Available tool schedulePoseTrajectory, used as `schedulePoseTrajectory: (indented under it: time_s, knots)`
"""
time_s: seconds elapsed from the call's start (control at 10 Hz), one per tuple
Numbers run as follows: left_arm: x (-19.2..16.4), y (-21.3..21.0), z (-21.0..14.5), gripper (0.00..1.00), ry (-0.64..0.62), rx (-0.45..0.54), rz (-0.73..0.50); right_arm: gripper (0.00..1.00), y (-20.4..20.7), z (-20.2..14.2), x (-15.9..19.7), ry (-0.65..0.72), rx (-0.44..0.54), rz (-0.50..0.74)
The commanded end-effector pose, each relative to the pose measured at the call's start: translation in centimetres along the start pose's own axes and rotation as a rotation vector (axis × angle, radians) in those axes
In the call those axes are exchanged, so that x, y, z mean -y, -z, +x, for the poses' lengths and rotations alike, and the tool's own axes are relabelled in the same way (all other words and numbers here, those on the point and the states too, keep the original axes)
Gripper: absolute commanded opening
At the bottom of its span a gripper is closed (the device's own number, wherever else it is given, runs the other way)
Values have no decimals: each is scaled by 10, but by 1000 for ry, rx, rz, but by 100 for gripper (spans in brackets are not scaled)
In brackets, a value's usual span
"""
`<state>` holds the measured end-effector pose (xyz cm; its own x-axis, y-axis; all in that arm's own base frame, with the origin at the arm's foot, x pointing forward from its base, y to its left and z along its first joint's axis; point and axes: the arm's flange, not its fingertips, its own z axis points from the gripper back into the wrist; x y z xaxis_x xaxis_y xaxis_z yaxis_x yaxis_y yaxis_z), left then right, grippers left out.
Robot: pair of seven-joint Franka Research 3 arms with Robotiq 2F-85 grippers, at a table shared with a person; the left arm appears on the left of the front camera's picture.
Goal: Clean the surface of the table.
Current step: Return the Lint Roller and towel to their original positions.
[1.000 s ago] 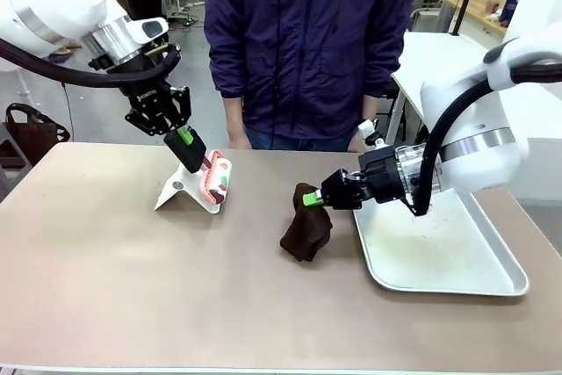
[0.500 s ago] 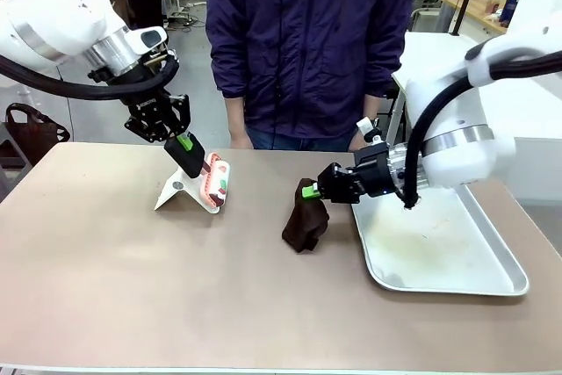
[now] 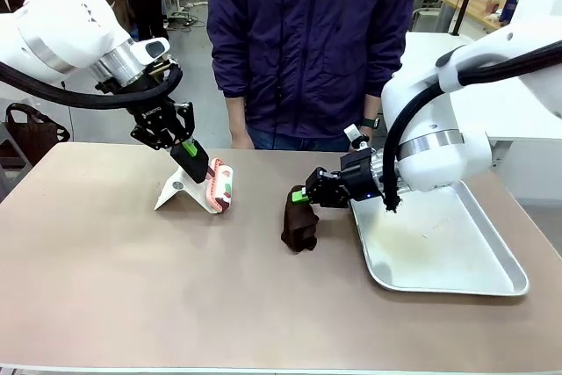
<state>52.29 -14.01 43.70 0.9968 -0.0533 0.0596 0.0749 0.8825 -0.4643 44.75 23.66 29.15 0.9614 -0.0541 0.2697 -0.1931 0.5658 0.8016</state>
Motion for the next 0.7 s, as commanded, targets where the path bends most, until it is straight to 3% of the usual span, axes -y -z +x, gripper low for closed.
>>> schedulePoseTrajectory:
  time_s: [0.0,0.6]
  knots:
    - [1,-4,14,22,-4,-37,-13,8,9,5,-2,35,8,10]
    - [-17,-6,34,22,-83,-43,7,8,15,5,5,76,-15,15]
